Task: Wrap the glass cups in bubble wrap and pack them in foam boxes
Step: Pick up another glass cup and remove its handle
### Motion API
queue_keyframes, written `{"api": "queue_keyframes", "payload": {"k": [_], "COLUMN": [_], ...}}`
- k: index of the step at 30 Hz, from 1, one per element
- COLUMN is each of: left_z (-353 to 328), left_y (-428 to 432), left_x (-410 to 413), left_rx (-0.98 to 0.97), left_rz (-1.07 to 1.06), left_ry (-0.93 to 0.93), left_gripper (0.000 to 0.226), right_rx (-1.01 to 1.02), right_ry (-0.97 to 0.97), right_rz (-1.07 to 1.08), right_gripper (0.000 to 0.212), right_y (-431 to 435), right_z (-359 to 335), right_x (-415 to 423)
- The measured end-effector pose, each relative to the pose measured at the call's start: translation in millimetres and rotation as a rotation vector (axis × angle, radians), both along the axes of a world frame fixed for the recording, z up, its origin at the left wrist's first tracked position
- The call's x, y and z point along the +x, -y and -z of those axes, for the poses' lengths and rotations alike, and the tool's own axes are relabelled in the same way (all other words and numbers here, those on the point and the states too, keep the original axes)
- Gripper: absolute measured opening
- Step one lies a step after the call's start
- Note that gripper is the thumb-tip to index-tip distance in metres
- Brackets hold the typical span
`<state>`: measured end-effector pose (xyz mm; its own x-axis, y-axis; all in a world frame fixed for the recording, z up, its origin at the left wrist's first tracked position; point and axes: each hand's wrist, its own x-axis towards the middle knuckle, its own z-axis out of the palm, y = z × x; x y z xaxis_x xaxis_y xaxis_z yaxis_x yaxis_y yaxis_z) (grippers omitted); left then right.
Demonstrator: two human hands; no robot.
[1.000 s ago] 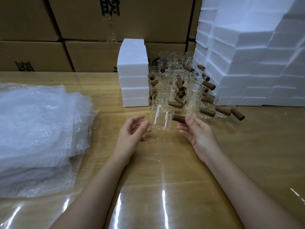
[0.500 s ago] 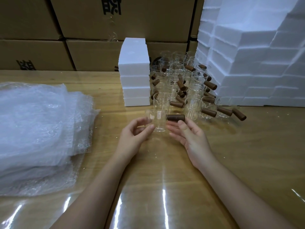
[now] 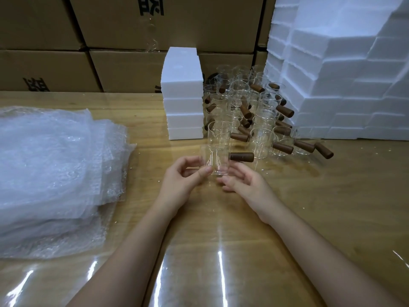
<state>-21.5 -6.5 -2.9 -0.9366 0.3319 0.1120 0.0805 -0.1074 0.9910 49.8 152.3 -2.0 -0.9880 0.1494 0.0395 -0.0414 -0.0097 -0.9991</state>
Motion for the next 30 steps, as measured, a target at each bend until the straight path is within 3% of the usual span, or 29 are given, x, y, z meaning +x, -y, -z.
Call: {"api": "queue_keyframes", "payload": {"k": [14, 19, 30], "left_z": [5.7, 5.8, -0.4], "left_y": [-3.0, -4.5, -20.8], "left_x": [-0.5, -0.1, 13.7], "left_rx": [-0.193, -0.201, -0.078], "left_rz": [-0.05, -0.07, -0.065], "left_ry": [-0.132, -0.167, -0.016], "left_gripper": [0.042, 0.019, 0.055], "right_rx": [0.002, 0.036, -0.01], "right_ry": [0.012, 0.008, -0.137], "right_rz": [0.091, 0.123, 0.158], "right_gripper": [0.04, 0.038, 0.032], "right_y": [1.4, 1.3, 0.4], "right_z": [0.8, 3.8, -1.1], "right_x": [-2.8, -4.1, 0.2]}}
